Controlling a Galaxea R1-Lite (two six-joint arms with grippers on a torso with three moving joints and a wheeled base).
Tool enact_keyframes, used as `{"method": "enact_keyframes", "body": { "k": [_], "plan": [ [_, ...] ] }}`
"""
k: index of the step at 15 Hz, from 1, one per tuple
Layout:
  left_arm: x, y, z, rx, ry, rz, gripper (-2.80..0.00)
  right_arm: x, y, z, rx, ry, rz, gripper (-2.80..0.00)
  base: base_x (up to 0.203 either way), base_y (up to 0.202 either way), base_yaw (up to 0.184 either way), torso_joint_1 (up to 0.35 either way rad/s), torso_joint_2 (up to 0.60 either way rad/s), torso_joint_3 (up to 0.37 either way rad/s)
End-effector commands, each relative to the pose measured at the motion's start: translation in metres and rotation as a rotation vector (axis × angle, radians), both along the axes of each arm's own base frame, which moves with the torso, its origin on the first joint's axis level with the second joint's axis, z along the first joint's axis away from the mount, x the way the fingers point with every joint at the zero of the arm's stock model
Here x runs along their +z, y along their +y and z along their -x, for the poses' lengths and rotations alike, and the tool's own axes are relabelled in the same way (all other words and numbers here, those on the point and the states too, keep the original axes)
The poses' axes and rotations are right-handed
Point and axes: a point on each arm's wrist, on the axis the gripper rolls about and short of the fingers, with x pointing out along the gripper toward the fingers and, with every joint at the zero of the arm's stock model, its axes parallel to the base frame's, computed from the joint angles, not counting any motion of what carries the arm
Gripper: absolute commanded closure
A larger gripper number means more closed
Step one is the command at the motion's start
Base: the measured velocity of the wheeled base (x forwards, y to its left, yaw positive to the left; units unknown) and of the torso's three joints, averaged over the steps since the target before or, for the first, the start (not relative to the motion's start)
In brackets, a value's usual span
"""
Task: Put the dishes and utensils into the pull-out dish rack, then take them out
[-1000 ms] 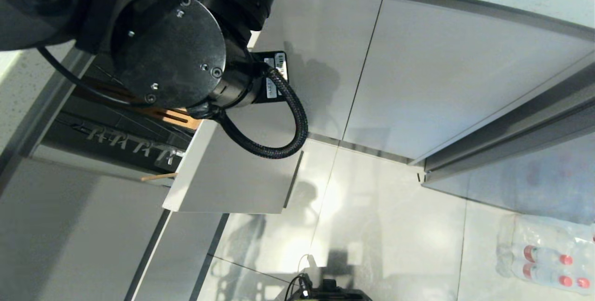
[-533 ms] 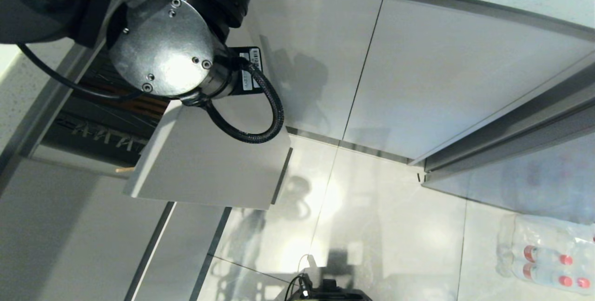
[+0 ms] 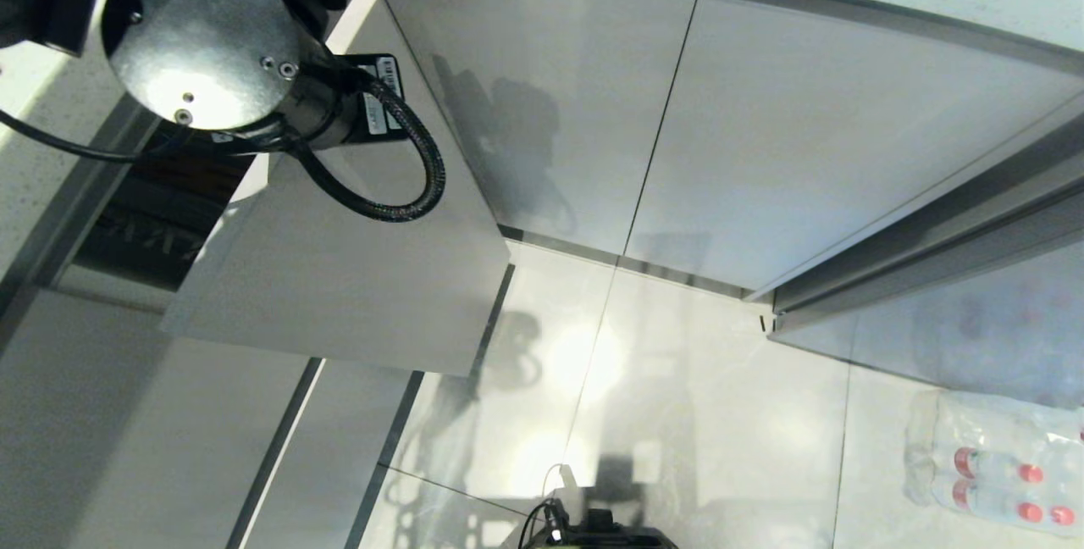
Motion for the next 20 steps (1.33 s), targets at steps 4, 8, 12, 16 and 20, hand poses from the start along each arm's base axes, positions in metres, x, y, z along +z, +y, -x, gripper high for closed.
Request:
{"method": "enact_keyframes", "body": {
  "k": [4, 8, 12, 16, 20],
  "plan": [
    [0.01, 0.03, -0.005, 0.102, -0.02, -0.001, 0.0, 0.0, 0.0, 0.0, 0.001, 0.001, -0.001, 0.0, 0.0, 0.0, 0.0, 0.0, 0.0, 0.0],
    [0.016, 0.036, 0.002, 0.103, -0.036, 0.003, 0.0, 0.0, 0.0, 0.0, 0.001, 0.001, 0.0, 0.0, 0.0, 0.0, 0.0, 0.0, 0.0, 0.0],
    [0.016, 0.021, 0.014, 0.022, -0.036, 0.01, 0.0, 0.0, 0.0, 0.0, 0.001, 0.001, 0.0, 0.0, 0.0, 0.0, 0.0, 0.0, 0.0, 0.0],
    [0.022, 0.008, 0.036, -0.102, -0.045, 0.043, 0.0, 0.0, 0.0, 0.0, -0.002, 0.001, 0.0, 0.0, 0.0, 0.0, 0.0, 0.0, 0.0, 0.0],
    [0.058, 0.058, 0.093, -0.243, -0.135, 0.188, 0.0, 0.0, 0.0, 0.0, 0.001, 0.001, 0.0, 0.0, 0.0, 0.0, 0.0, 0.0, 0.0, 0.0]
  ]
}}
